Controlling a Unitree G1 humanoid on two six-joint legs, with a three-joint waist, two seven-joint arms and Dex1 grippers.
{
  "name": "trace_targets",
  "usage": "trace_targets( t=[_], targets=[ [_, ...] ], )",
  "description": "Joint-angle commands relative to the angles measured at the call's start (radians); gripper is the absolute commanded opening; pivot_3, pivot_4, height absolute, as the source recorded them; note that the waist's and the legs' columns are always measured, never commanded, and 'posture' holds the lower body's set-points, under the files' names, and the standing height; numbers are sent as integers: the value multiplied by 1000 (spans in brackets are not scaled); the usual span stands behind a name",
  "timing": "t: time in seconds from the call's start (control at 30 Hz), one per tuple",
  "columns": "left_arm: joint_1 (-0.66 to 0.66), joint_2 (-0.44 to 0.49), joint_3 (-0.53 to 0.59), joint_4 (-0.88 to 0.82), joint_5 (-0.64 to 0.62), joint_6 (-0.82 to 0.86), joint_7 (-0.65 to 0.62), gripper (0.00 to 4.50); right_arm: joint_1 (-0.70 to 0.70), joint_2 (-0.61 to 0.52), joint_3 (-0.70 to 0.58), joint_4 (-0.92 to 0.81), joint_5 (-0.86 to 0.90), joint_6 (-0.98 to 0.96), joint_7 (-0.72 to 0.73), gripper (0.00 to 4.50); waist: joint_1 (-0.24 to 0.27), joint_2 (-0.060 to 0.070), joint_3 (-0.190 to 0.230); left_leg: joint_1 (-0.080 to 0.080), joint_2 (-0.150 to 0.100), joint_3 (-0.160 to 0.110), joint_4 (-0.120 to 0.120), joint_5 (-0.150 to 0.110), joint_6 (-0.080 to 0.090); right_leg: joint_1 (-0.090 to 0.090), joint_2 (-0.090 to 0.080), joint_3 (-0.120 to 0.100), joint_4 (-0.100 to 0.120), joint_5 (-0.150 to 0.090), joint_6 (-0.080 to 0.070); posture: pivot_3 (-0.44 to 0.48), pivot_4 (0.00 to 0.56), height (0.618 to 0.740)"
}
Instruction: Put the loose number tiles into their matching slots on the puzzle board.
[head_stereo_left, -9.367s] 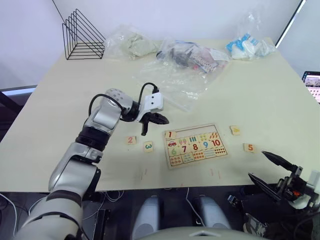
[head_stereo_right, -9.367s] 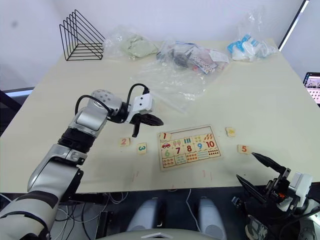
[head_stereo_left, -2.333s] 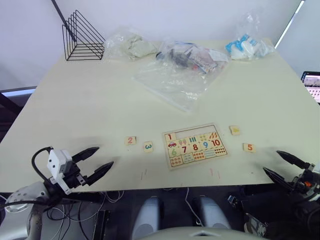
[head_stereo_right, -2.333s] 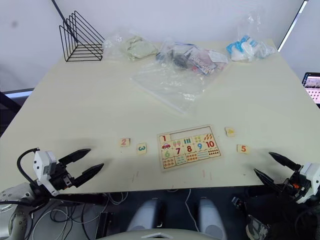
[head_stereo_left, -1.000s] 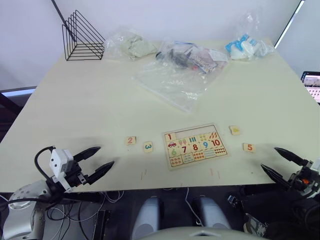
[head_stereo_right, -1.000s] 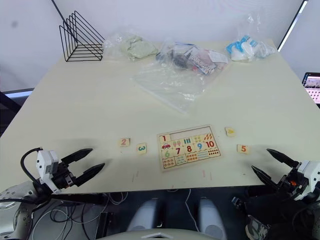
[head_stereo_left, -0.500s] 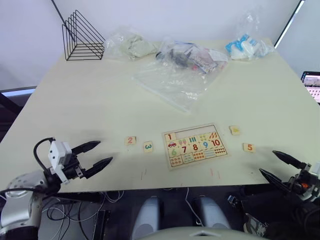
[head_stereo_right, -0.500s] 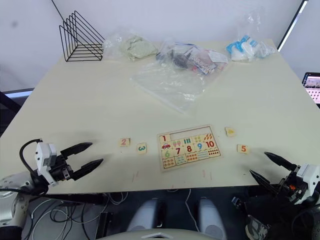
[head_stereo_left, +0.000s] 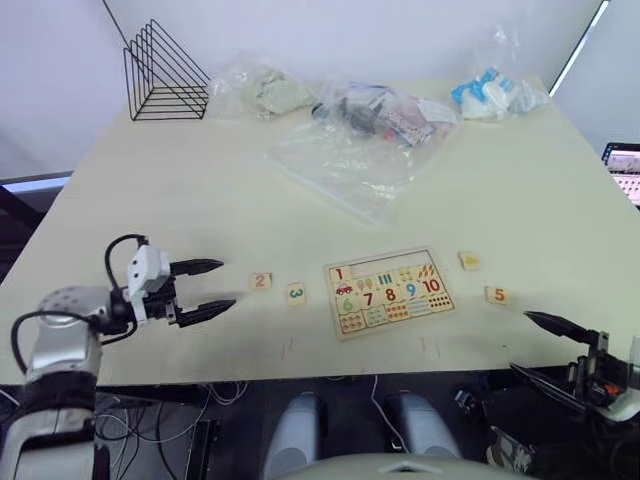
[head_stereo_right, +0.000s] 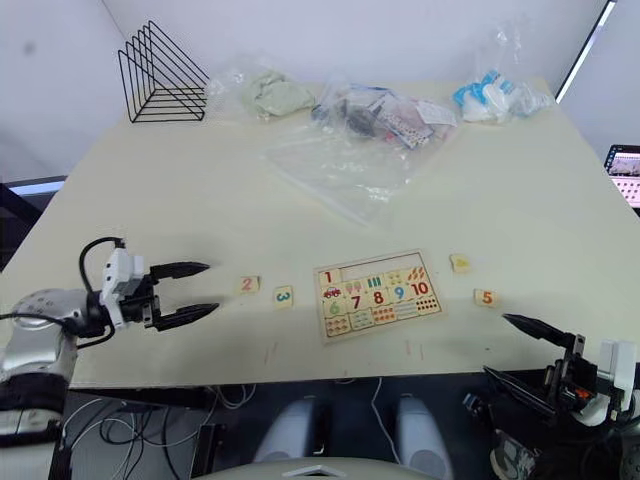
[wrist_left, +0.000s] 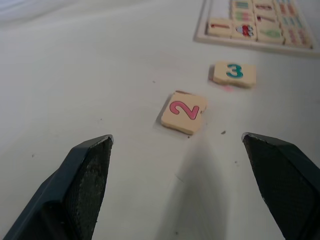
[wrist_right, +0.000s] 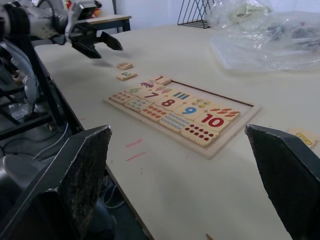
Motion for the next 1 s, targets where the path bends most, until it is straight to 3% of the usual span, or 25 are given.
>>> trace_targets(
  t=[0.03, 0.23, 0.5, 1.0],
  targets=[
    [-100, 4, -42, 104, 38, -81, -67, 4395, -2, -8, -21, -24, 17, -2, 5, 4500, -1, 0, 0, 0, 0, 0, 0, 0, 0, 0, 0, 0, 0, 0, 0, 0, 150, 740],
    [-252, 17, -214, 234, 54, -142, -84, 4395, -10, -12, -24, -23, 16, -7, 16, 4500, -2, 0, 0, -1, 0, 0, 0, 0, 0, 0, 0, 0, 0, 0, 0, 0, 150, 740],
    [-340, 11, -410, 306, 13, -226, -84, 4395, -18, -22, -32, -25, 17, -5, 24, 4500, -3, 0, 0, -1, 0, 0, 0, 0, 0, 0, 0, 0, 0, 0, 0, 0, 150, 740],
    [-377, 67, -604, 355, -76, -271, -84, 4395, -7, -29, -47, -14, 13, -19, 30, 4500, -3, 0, 0, -1, 0, -1, 0, 0, 0, 0, 0, 0, 0, 0, 0, 0, 150, 740]
  ],
)
